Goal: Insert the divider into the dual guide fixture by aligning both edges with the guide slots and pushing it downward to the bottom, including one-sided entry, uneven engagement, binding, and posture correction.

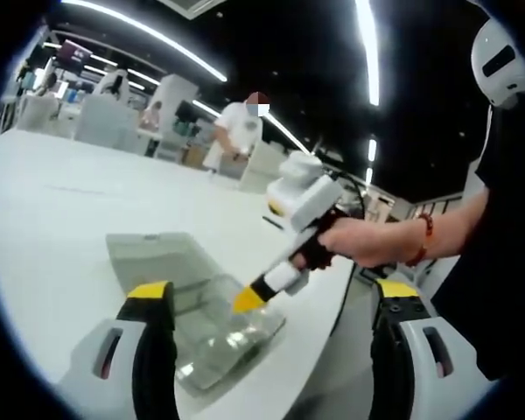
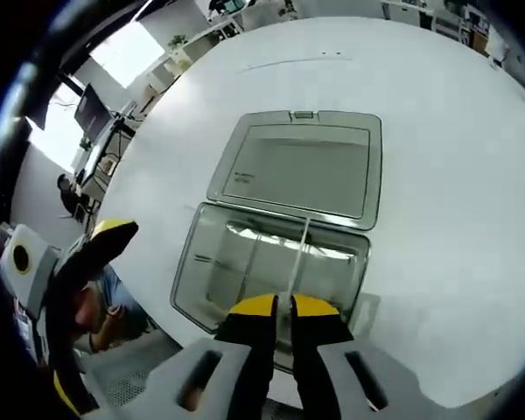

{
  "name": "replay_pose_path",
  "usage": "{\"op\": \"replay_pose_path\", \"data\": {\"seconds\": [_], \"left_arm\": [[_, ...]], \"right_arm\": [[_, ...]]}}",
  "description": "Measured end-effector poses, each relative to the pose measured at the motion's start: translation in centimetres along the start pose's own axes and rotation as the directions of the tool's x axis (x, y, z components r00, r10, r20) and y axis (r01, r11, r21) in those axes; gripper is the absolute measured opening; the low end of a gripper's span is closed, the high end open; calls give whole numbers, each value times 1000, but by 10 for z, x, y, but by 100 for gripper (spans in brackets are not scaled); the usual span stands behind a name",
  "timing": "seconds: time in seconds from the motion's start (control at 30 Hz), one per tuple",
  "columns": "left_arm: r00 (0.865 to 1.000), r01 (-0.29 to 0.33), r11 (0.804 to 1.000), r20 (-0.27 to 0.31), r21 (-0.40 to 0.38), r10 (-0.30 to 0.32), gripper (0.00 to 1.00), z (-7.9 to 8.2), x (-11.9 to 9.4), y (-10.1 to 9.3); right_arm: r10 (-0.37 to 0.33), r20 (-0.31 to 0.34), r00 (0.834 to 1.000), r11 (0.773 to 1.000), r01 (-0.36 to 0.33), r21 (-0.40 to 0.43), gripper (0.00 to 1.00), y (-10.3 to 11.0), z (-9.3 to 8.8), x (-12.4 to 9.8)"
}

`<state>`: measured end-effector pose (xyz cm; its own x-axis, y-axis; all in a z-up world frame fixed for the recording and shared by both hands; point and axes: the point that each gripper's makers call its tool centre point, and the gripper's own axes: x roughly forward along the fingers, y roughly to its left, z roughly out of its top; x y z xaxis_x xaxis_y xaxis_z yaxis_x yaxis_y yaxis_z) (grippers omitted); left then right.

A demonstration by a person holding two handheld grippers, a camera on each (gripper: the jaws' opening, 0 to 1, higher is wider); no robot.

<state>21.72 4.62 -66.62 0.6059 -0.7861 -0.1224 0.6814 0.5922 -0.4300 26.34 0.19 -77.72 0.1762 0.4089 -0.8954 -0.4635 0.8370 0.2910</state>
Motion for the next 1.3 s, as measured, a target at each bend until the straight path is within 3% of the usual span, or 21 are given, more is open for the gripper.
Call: {"op": "replay_pose_path", "data": {"seconds": [0.37, 0.57, 1.3], "left_arm": [[1000, 6, 1000, 3, -1, -6, 91, 1, 2, -1], [1000, 11, 1000, 3, 0, -11, 91, 1, 4, -2], [1000, -1, 1000, -6, -5, 1, 90, -1, 1, 1]], "right_arm": [[-11, 8, 1000, 1000, 11, -3, 1, -1, 0, 2], [-44, 47, 998, 999, 44, -5, 1, 2, 1, 5], [-24, 76, 997, 999, 22, 26, 4, 1, -4, 21]]}}
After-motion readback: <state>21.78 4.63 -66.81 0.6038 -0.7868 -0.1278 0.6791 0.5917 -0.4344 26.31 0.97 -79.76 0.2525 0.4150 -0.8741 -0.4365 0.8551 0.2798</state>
